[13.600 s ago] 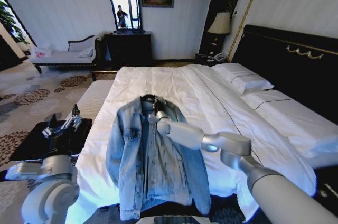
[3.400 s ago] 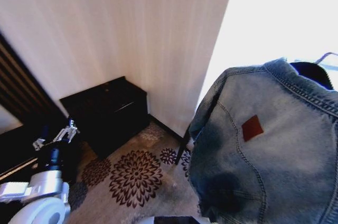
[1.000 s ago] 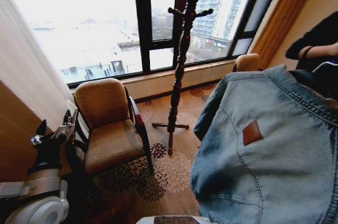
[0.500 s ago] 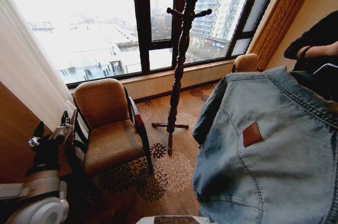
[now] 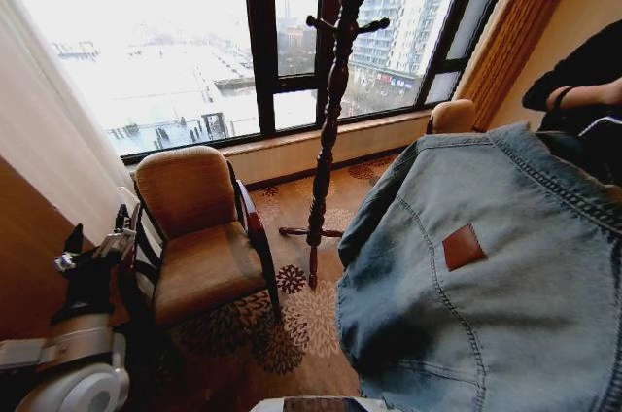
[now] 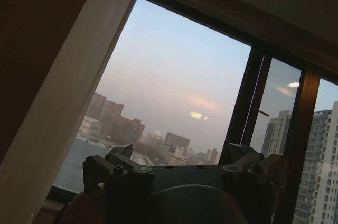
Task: Pick up the clothes from the bed and hang them on the clothes hanger.
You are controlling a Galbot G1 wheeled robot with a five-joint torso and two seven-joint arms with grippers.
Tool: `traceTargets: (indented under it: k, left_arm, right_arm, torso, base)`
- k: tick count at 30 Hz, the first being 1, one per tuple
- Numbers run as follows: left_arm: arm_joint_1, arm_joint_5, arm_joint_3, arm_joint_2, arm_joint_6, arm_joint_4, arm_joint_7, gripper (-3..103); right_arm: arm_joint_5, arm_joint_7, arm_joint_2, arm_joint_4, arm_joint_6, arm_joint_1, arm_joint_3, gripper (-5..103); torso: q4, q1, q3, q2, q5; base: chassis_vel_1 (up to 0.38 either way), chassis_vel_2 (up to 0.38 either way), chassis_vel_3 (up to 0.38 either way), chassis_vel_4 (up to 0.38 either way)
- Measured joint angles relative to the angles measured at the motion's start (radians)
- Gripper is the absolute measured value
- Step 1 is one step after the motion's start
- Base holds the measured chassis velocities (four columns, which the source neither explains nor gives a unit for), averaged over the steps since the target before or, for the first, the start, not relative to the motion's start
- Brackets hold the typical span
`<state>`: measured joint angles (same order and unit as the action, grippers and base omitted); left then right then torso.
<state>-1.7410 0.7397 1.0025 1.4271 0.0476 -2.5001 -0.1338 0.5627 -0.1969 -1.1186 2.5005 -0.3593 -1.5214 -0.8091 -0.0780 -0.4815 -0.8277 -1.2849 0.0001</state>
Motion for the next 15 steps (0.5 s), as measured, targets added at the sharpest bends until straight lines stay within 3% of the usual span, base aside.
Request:
traceTargets:
  k: [15]
  left_arm:
    - [-0.033, 0.015, 0.031, 0.001, 0.021, 0.000, 0.009, 100]
  right_arm:
    - [-0.007, -0.001, -0.021, 0.000, 0.000, -0.026, -0.009, 15]
  torso:
    - [0.0001, 0.000, 0.000, 0.000, 0.0000]
  base:
    - [-0.128, 0.132, 0.126, -0.124]
